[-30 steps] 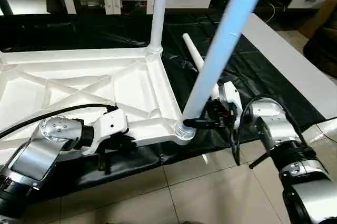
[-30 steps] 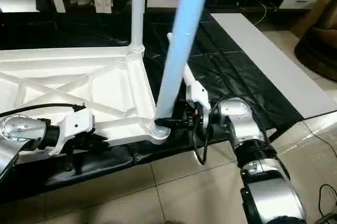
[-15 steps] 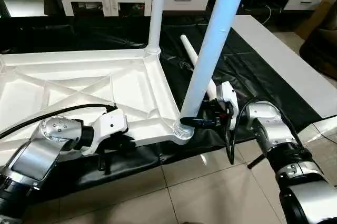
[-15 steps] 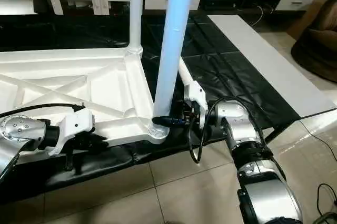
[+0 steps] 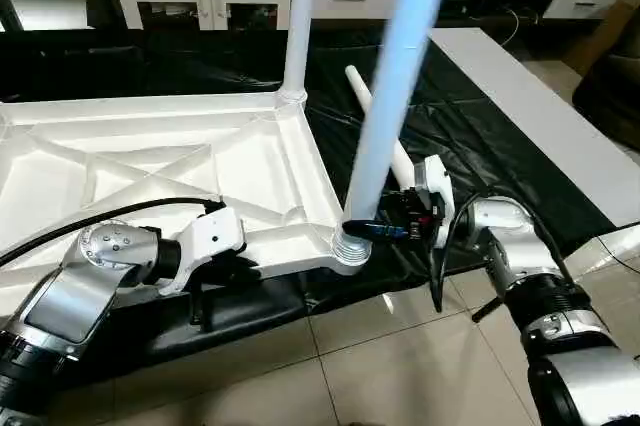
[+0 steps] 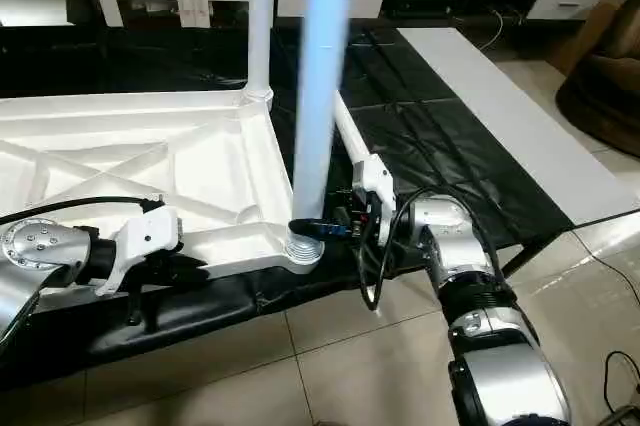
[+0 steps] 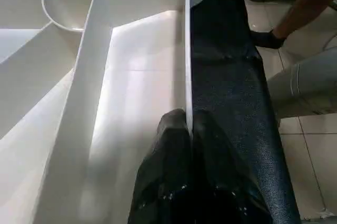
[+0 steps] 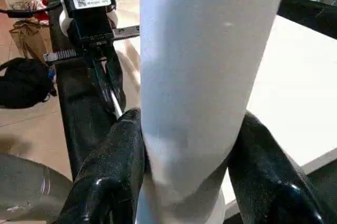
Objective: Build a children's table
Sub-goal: Insert table leg to table base
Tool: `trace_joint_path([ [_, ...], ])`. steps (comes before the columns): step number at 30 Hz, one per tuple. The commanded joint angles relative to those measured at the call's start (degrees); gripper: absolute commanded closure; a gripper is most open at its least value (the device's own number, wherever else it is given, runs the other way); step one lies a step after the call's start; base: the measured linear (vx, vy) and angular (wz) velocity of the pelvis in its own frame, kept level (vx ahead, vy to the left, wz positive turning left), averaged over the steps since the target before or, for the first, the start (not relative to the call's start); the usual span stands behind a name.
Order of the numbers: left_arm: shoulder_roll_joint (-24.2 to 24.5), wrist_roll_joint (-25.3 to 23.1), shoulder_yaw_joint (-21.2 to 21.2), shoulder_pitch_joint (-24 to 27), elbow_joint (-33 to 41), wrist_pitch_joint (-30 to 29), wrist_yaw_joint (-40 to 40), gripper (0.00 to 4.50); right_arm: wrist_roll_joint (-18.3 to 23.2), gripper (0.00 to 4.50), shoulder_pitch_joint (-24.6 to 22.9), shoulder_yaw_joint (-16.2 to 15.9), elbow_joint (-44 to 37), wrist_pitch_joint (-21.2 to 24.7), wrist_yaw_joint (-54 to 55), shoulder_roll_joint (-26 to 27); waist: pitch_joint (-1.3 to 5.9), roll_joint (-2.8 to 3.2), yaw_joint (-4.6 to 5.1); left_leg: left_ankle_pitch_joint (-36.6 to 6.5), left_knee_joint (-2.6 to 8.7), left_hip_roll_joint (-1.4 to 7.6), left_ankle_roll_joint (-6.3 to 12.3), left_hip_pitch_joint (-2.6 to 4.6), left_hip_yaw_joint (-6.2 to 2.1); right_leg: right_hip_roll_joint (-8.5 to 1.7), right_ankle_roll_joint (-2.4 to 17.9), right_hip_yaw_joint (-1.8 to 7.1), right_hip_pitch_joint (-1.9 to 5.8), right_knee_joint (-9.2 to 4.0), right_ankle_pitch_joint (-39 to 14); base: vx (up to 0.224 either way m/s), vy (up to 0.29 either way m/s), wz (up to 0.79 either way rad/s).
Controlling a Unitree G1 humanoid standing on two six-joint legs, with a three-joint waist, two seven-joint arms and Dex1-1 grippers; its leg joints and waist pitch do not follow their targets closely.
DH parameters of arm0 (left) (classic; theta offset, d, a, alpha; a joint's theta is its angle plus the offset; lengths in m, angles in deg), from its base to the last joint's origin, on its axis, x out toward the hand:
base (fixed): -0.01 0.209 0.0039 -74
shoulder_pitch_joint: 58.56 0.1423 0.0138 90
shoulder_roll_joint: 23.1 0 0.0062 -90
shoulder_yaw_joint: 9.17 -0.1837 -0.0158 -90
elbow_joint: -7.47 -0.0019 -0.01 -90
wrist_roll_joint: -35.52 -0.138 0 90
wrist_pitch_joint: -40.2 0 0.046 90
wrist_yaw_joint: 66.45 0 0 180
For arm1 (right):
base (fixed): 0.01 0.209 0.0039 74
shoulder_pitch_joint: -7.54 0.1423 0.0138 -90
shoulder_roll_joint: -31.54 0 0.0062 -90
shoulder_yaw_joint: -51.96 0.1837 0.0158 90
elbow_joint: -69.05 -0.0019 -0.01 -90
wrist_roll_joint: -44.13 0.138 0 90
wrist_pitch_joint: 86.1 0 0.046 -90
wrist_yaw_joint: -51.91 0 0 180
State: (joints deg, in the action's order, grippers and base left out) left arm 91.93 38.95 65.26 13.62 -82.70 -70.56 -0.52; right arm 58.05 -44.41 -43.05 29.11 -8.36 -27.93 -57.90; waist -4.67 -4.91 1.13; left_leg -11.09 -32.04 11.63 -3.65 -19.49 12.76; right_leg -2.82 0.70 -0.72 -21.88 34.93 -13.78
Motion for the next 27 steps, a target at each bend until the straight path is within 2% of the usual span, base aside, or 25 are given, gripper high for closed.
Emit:
trace_joint_path([
  [1, -0.9, -0.3, -3.1, 0.6, 0.7, 0.5, 1.2, 4.50, -7.1, 2.66, -5.6, -4.3, 6.7, 0.5, 3.7, -1.3, 0.43, 1.90, 0.36, -22.6, 4.59, 2.93, -1.68, 0.97, -2.01, -4.10, 11.1, 2.80, -1.20, -5.59, -18.0, 0.000, 0.000, 0.00],
  [3, -1.0, -0.4, -3.1, 0.5, 0.5, 0.6, 1.1, 4.50, -7.7, 2.66, -5.9, -4.8, 6.6, -0.9, 3.3, -1.6, 0.44, 1.86, 0.35, -22.9, 4.61, 2.93, -1.71, 0.91, -2.04, -4.16, 11.0, 2.79, -1.16, -5.60, -18.1, 0.000, 0.000, 0.00],
  [13, -1.2, -0.7, -3.1, 0.0, 0.0, 0.9, 0.8, 4.50, -7.0, 2.66, -6.3, -3.7, 6.6, -1.4, 3.8, -1.9, 0.36, 1.81, 0.32, -23.1, 4.69, 2.97, -1.73, 0.89, -2.03, -4.22, 10.9, 2.90, -1.20, -5.75, -18.6, 0.000, 0.000, 0.00],
  [18, -1.9, -1.6, -2.6, -0.2, -0.7, 1.7, -1.2, 4.50, -2.3, 2.66, -6.5, 1.4, 5.7, -1.0, 7.3, -0.8, 0.45, 1.98, 0.12, -23.0, 4.69, 3.05, -1.85, 1.07, -1.95, -4.17, 10.9, 2.98, -1.33, -5.79, -17.9, 0.000, 0.000, 0.00],
  [22, -2.5, -2.0, -2.6, -0.7, -1.5, 2.0, -1.8, 4.50, -0.1, 2.66, -7.8, 3.4, 4.1, -2.1, 8.1, 0.2, 0.65, 1.87, 0.23, -21.3, 4.70, 2.97, -1.41, 0.65, -1.90, -4.12, 11.4, 2.87, -0.96, -5.51, -15.6, 0.000, 0.000, 0.00],
  [23, -2.6, -2.0, -2.7, -0.8, -1.5, 2.0, -1.8, 4.50, 0.0, 2.66, -7.9, 3.5, 4.0, -2.3, 8.2, 0.3, 0.66, 2.11, 0.18, -19.9, 4.63, 3.06, -1.27, 0.75, -1.69, -4.07, 11.7, 2.90, -1.06, -5.45, -13.0, 0.000, 0.000, 0.00],
  [27, -3.0, -2.2, -2.8, -1.1, -1.7, 2.0, -1.9, 4.50, 0.8, 2.66, -9.7, 4.1, 2.2, -2.7, 8.7, 1.0, 0.73, 1.95, 0.22, -18.0, 4.53, 2.93, -0.65, 0.28, -1.66, -4.07, 12.3, 2.84, -0.54, -5.08, -10.8, 0.000, 0.000, 0.00],
])
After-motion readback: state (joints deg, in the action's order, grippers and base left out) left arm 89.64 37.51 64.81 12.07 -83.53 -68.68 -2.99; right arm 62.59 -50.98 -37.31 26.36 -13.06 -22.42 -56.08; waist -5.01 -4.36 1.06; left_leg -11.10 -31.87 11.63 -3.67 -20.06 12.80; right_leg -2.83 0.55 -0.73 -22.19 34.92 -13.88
